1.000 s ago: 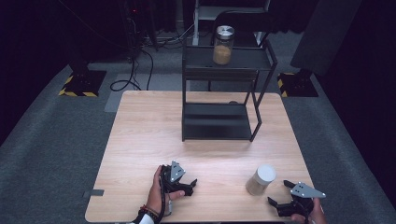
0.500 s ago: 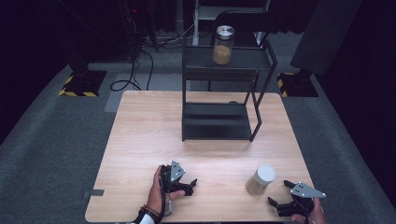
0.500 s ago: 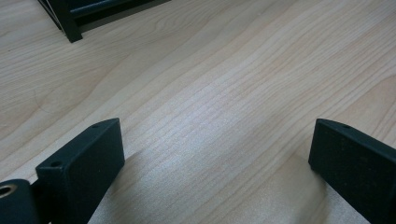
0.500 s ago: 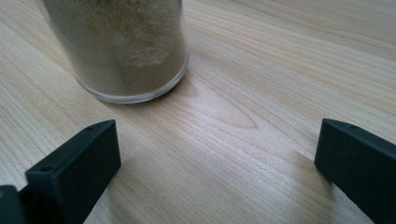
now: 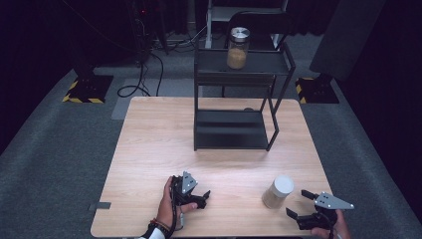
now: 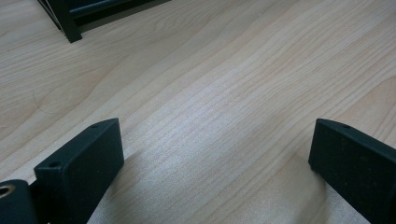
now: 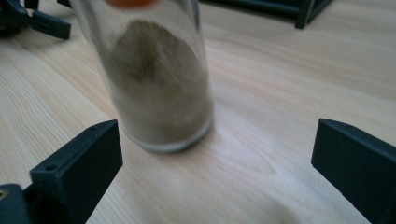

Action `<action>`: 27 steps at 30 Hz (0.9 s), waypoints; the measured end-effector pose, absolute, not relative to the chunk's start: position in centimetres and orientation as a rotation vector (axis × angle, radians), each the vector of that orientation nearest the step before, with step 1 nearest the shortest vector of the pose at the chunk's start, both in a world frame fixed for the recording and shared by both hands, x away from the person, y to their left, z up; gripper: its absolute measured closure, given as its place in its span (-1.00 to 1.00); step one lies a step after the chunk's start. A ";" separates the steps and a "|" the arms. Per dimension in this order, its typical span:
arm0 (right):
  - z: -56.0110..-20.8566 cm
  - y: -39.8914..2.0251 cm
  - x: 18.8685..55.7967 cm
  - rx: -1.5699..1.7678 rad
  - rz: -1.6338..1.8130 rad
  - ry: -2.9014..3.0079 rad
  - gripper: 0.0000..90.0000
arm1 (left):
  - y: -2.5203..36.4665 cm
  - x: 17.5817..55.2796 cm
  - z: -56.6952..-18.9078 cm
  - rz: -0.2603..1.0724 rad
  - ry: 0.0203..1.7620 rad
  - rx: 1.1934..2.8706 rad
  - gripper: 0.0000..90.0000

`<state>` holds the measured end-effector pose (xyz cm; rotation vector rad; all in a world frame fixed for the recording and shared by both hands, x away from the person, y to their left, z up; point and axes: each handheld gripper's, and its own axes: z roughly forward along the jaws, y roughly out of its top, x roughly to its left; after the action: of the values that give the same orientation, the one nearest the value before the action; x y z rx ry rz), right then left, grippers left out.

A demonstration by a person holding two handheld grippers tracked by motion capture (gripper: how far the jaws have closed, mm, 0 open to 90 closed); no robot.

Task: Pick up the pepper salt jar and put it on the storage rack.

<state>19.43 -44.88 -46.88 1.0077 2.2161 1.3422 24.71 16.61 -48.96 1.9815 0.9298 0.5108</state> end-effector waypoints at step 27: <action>-46.0 -41.3 21.2 0.957 1.527 2.155 -0.58 | 16.6 24.7 -49.0 0.510 0.928 1.982 -0.93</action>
<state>21.21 -41.32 -46.04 0.9565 2.1554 1.5267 24.72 16.63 -48.96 1.9821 0.9276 0.5097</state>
